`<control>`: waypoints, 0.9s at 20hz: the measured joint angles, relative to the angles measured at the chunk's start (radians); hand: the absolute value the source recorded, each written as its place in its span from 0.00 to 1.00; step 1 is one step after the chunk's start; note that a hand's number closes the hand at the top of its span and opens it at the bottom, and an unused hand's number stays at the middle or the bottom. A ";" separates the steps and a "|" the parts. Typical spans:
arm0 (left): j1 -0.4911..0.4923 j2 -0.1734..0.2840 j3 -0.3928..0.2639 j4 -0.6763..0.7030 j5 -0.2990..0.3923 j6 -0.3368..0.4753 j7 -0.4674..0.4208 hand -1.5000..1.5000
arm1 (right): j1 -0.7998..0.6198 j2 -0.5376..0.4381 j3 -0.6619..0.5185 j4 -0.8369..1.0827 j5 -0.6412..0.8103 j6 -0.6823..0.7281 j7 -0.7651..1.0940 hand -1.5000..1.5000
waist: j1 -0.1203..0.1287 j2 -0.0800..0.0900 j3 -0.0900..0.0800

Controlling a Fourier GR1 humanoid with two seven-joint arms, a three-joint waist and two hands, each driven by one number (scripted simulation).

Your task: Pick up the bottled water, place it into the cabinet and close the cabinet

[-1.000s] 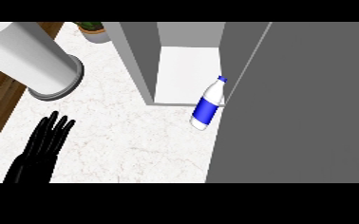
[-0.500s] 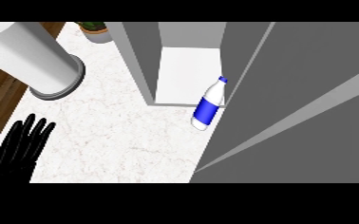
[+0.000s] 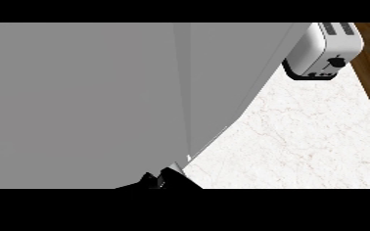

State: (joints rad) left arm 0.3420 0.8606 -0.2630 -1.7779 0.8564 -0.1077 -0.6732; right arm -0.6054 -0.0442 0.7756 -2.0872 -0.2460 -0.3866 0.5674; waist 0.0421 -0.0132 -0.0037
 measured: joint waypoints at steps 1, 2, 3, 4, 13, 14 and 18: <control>0.006 0.003 0.007 -0.001 0.000 -0.006 -0.005 0.00 | -0.043 0.009 0.011 0.026 -0.003 -0.054 0.001 1.00 | 0.003 0.001 0.000; 0.015 0.013 0.018 -0.018 0.008 -0.010 0.001 0.00 | -0.079 0.017 0.016 0.061 -0.016 -0.099 -0.010 1.00 | 0.007 0.002 0.000; 0.024 0.018 0.027 -0.029 0.011 -0.013 0.003 0.00 | -0.116 0.022 0.018 0.097 -0.035 -0.138 -0.023 1.00 | 0.009 0.004 0.001; 0.032 0.027 0.040 -0.041 0.021 -0.015 0.011 0.00 | -0.147 0.027 0.013 0.125 -0.057 -0.174 -0.030 1.00 | 0.010 0.006 0.001; 0.082 0.046 0.106 -0.117 0.041 -0.016 0.044 0.00 | -0.353 0.032 -0.087 0.393 -0.340 -0.068 -0.146 1.00 | 0.009 0.015 0.010; 0.088 0.049 0.112 -0.127 0.042 -0.014 0.048 0.00 | -0.351 0.032 -0.086 0.407 -0.369 -0.022 -0.156 1.00 | 0.010 0.014 0.011; 0.128 0.060 0.155 -0.157 0.059 -0.021 0.067 0.00 | -0.364 0.040 -0.127 0.476 -0.468 0.126 -0.154 1.00 | 0.003 0.008 0.010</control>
State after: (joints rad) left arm 0.4696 0.9202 -0.1079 -1.9348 0.9150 -0.1288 -0.6064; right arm -0.9693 -0.0039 0.6485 -1.6108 -0.7137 -0.2604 0.4136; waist 0.0447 -0.0049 0.0062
